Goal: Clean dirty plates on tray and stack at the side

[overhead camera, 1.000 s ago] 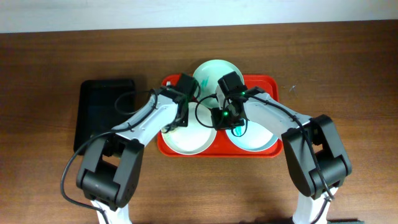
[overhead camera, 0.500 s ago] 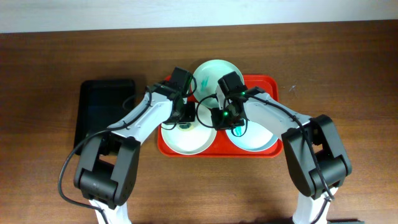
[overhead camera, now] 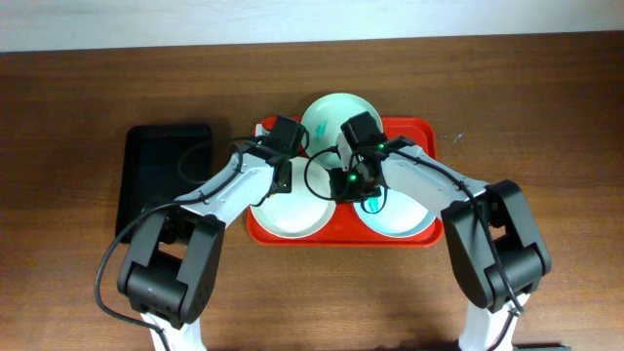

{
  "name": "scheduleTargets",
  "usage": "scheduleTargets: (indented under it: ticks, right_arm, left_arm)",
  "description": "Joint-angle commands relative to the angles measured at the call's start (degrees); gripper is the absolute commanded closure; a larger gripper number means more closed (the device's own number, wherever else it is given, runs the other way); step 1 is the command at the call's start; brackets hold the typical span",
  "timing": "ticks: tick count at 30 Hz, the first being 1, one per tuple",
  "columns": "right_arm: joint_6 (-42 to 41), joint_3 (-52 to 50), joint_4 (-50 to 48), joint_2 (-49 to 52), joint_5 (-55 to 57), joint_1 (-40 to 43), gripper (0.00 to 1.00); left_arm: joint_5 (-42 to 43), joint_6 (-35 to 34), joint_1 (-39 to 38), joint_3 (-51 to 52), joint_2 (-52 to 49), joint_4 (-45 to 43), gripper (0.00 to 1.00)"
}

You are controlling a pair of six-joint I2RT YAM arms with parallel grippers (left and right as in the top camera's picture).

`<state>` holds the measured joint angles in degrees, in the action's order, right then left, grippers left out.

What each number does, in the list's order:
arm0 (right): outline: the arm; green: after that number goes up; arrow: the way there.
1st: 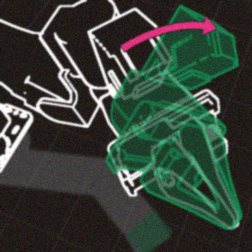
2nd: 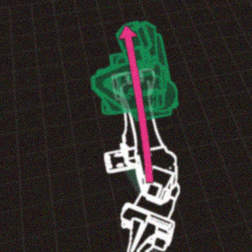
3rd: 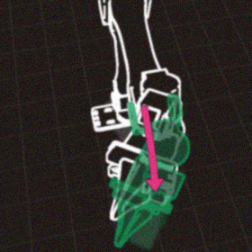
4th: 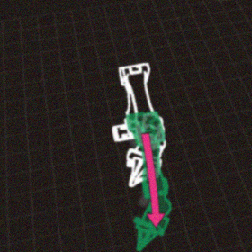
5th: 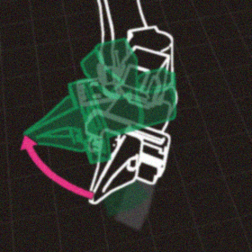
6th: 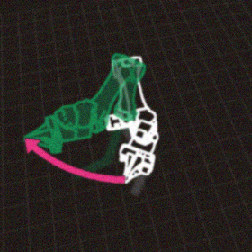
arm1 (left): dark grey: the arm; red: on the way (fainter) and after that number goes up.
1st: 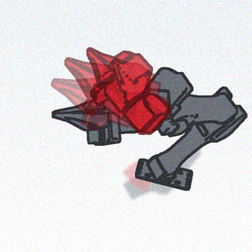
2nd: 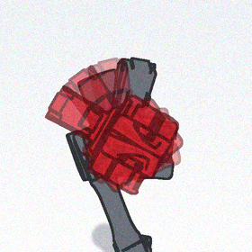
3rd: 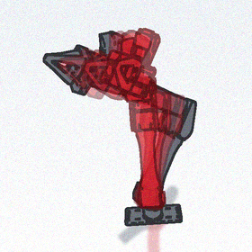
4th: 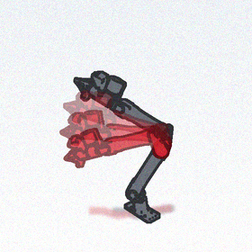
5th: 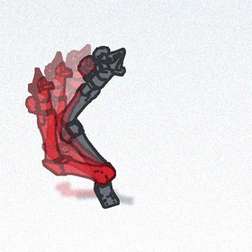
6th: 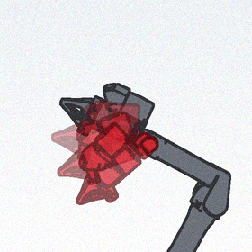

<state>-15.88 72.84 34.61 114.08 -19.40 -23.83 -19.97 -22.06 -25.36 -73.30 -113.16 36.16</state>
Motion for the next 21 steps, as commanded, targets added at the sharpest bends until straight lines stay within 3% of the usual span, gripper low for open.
scheduleTargets:
  ticks: [1,3,7,12,21]
  right_arm:
    - [0.61,-0.74,0.68,0.85,2.34,0.13,0.87]
    - [0.61,-0.61,0.37,0.83,2.29,0.13,0.96]
    - [2.80,2.14,2.78,0.31,2.32,0.11,0.96]
    - [5.16,7.61,8.46,-1.62,6.14,-0.24,0.96]
    - [5.16,26.16,26.12,-3.50,44.35,-10.69,0.96]
  left_arm:
    - [-9.16,-1.27,1.25,-1.62,1.05,2.49,1.00]
    - [-6.54,-4.09,1.33,-2.93,3.54,4.02,1.00]
    - [-0.02,-5.35,3.04,-3.54,11.96,4.98,1.00]
    - [0.96,-5.33,8.20,-3.52,18.97,10.45,1.00]
    - [7.37,-5.33,20.52,-2.71,19.41,15.37,1.00]
